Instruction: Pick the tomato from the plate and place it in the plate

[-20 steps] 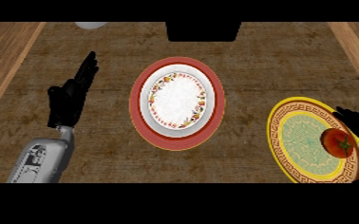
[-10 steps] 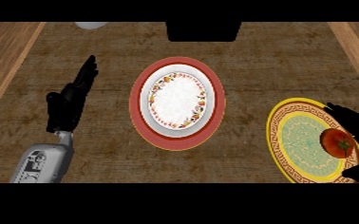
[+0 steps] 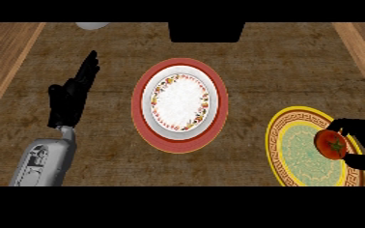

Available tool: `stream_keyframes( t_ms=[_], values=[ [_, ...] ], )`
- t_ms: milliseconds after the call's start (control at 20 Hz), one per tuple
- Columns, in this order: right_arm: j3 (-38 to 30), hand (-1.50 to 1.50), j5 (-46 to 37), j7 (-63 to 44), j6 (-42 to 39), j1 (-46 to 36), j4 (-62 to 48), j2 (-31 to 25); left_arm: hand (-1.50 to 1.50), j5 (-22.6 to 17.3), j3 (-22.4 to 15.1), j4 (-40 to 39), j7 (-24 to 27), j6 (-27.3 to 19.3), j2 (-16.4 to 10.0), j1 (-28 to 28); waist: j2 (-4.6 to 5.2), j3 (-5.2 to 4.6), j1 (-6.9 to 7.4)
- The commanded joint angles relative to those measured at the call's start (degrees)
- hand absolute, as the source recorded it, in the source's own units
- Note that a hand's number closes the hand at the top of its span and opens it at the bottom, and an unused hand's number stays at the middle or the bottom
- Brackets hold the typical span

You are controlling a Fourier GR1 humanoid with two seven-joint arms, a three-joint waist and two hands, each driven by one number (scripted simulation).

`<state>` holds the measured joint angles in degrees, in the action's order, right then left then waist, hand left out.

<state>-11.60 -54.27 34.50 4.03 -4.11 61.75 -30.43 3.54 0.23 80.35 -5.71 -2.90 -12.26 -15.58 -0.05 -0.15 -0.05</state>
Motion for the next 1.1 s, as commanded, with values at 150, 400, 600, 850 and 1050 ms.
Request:
stream_keyframes(
  t_ms=[150, 400, 600, 850, 1050],
  values=[
    [-1.00, 1.50, 1.93, 0.68, 0.42, -2.86, 1.09, 2.13, 0.00, 3.23, -0.87, -2.24, 1.82, -1.65, 2.97, -0.30, 0.04, 0.14, -0.10],
    [4.97, 1.50, -3.72, 0.00, -8.18, -19.56, -10.11, -1.38, 0.00, 0.38, 0.41, -0.24, -0.09, 2.34, 0.29, -1.49, 0.73, 0.18, 3.02],
    [6.63, 1.50, -4.60, 2.40, -9.45, -31.97, -19.78, 1.90, 0.00, 0.54, -0.75, -2.07, -0.93, 2.19, 2.25, -5.04, 1.28, 0.33, 4.00],
    [-0.27, 1.50, 4.32, 12.24, -6.46, -38.39, -21.53, 3.79, 0.00, 1.58, -0.21, -0.06, 0.07, 0.20, 2.29, -1.76, 0.77, 0.32, 2.97],
    [-0.14, 1.50, 7.04, 17.18, -10.42, -43.38, -22.84, 5.25, 0.00, 1.99, -0.49, -0.45, 0.62, 1.49, 1.41, -0.82, 0.42, 0.22, 1.81]
  ],
)
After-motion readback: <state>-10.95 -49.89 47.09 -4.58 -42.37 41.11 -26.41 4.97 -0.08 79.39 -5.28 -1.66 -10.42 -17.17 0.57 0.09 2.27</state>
